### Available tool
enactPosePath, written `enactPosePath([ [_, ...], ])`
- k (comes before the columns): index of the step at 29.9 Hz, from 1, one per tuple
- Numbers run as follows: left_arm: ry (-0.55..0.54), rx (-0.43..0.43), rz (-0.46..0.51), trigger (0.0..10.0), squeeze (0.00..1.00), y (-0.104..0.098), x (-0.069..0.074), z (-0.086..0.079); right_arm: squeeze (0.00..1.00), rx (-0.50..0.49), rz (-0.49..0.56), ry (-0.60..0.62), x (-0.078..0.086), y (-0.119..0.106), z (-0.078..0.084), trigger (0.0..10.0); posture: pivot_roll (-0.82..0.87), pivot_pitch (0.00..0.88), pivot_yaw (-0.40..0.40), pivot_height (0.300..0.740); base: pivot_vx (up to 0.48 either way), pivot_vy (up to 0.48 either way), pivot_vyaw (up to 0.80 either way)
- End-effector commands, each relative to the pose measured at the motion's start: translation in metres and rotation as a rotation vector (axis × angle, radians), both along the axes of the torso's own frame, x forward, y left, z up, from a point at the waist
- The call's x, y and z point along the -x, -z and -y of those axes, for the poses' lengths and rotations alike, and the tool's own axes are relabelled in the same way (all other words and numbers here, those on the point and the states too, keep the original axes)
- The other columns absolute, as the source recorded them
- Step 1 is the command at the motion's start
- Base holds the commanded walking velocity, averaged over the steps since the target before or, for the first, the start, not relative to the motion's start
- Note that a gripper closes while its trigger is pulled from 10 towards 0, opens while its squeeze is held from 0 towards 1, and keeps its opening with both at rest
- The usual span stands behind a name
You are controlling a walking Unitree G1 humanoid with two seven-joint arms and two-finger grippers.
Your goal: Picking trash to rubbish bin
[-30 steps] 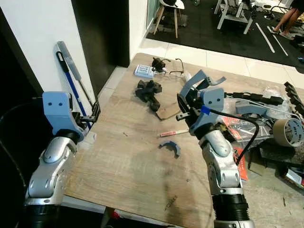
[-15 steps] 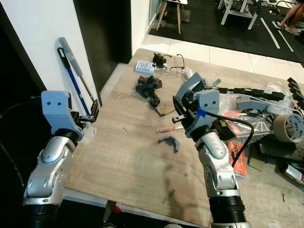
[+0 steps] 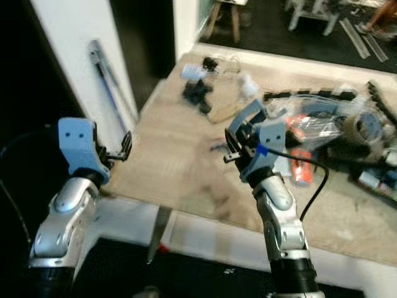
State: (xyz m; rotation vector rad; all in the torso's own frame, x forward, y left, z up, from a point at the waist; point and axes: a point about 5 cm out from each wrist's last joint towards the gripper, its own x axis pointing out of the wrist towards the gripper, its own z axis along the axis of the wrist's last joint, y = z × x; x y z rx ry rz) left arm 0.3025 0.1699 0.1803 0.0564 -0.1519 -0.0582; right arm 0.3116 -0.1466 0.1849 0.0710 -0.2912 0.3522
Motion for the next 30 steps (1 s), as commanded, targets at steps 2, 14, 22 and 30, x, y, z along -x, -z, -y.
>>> enactPosePath([
  [2,0.065,-0.02,-0.018,10.0,0.0,0.001,0.0,0.008,0.0,-0.015,0.013,0.015,0.002,-0.003,0.003,10.0,-0.02,0.14,-0.04,0.74,0.0,0.0,0.0],
  [14,0.132,-0.052,-0.047,10.0,0.0,0.005,0.001,0.016,0.0,-0.019,-0.009,0.03,0.006,0.002,0.005,10.0,-0.03,0.151,-0.038,0.74,0.0,0.0,0.0],
  [22,0.127,-0.061,-0.053,10.0,0.0,0.007,0.0,0.018,0.0,-0.007,-0.01,0.039,0.004,0.001,0.007,10.0,-0.04,0.156,-0.044,0.74,0.0,-0.271,0.0],
  [30,0.077,-0.018,-0.044,10.0,0.0,0.003,0.002,0.013,0.0,0.009,0.008,0.051,0.001,0.0,0.008,10.0,-0.02,0.153,-0.055,0.74,0.0,0.0,0.0],
])
